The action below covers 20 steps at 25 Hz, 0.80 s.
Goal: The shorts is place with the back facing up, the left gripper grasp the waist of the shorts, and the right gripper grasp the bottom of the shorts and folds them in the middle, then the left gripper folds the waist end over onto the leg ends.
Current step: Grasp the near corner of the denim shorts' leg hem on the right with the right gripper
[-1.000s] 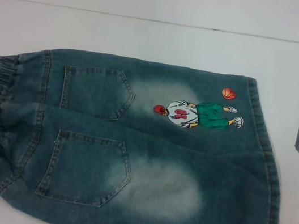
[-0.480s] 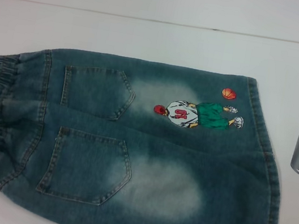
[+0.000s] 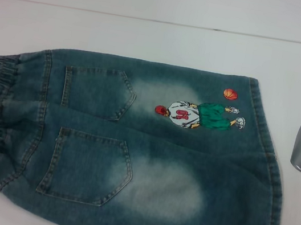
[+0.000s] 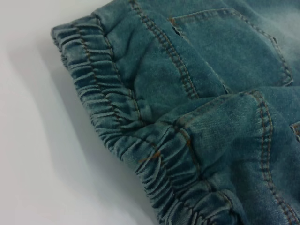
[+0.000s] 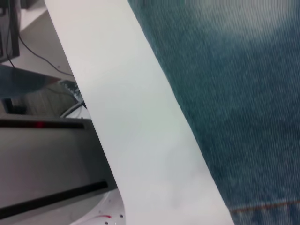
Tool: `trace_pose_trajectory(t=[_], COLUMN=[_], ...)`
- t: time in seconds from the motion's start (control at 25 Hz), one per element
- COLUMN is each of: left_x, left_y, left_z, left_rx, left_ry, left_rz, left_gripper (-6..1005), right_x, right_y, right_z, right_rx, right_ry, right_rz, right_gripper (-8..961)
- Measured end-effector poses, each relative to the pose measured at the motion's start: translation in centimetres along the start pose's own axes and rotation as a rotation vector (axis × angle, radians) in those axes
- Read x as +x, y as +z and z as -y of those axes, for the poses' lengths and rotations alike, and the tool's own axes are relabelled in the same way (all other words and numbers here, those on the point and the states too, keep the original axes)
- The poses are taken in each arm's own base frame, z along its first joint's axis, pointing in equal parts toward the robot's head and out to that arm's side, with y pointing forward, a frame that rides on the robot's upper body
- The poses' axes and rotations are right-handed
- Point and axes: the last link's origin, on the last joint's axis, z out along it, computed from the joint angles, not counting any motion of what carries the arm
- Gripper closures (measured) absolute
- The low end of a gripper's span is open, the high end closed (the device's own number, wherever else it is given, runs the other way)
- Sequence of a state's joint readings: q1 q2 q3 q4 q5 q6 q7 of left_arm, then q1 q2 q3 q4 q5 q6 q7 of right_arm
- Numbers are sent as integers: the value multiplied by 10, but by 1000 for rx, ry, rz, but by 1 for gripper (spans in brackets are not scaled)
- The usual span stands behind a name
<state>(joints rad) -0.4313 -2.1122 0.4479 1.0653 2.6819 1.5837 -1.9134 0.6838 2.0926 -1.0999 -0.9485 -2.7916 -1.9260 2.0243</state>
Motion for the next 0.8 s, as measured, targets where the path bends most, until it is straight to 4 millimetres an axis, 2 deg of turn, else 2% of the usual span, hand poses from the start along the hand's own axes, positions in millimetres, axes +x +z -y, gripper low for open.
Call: trace_pose_trajectory(t=[0.8], left_x=[1], left_y=[-1], left_z=[1], left_rx=[3], left_ry=[17], left_rz=[13], left_gripper=[924], right_x=[-13], right_y=[-7], right_z=[-4], right_rx=[-8], right_ry=[-31], right_rz=[72], right_gripper=[49])
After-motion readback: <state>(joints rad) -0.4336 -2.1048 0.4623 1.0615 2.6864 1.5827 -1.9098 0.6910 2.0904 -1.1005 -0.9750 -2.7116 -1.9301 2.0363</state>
